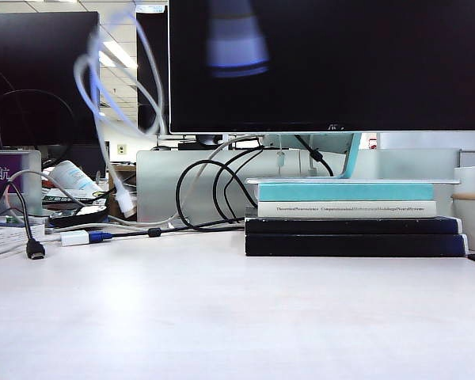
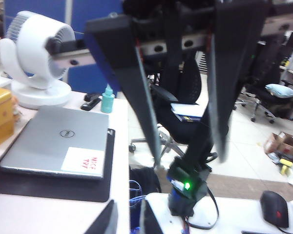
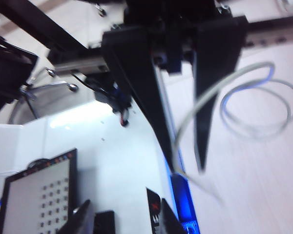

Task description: Unfold the white charging cable into a straight cable.

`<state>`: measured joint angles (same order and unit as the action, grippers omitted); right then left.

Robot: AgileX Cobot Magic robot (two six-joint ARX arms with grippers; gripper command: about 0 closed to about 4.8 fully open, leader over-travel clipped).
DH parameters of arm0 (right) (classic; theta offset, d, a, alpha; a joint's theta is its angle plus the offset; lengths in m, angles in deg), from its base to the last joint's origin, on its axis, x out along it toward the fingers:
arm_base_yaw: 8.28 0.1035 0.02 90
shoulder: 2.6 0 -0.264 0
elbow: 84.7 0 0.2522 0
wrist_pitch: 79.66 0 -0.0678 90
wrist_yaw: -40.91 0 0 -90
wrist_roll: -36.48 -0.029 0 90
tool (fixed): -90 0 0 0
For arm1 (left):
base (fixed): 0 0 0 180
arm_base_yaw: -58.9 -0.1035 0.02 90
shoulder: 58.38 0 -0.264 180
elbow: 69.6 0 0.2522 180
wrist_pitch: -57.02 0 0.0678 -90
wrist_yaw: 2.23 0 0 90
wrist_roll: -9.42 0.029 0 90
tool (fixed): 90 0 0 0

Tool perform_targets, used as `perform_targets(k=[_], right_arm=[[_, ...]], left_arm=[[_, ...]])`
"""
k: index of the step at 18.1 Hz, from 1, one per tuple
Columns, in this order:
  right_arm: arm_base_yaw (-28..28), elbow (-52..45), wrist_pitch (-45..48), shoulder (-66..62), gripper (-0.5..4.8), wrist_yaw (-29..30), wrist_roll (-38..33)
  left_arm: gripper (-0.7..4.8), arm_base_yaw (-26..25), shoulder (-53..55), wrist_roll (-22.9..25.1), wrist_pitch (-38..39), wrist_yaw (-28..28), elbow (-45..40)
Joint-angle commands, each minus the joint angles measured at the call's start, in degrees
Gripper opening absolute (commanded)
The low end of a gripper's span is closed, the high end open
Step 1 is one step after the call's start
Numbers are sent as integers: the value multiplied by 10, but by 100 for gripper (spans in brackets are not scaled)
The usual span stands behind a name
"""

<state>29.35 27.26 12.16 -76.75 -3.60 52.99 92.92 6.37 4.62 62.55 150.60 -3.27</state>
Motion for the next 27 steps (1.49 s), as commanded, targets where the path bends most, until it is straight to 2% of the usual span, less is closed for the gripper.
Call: perform_targets(k=[1,4,7,9,10,11,12,13,16,20,24,27], right_arm=[[7,-5,-3,-5,176,-5,2],[9,-21,10,-5,176,-6,3],[9,-21,47,-5,176,-7,5],[9,-21,82,-6,176,-18,10],[10,-21,88,-9,176,-37,23],[10,-21,87,-14,176,-59,31],[9,-21,86,-22,177,-77,31],[9,-21,86,-32,180,-77,32],[11,-21,87,-52,180,-65,36],[13,-21,89,-62,180,-31,48],[13,-21,131,-62,180,43,47],[14,-21,150,-62,179,51,47]], left_arm=[[75,0,-4,-37,-50,2,45],[75,0,-4,-53,-24,4,120],[75,1,-4,-115,-18,61,130],[75,10,-4,-132,-39,80,130],[75,20,-4,-147,-63,92,130],[75,27,-4,-187,-110,113,130],[75,34,-5,-246,-181,135,130],[75,43,-5,-283,-233,135,130],[75,55,-5,-334,-278,140,130],[75,55,-1,-332,-241,162,129],[75,55,-1,-318,-242,169,129],[75,55,-1,-316,-243,165,130]])
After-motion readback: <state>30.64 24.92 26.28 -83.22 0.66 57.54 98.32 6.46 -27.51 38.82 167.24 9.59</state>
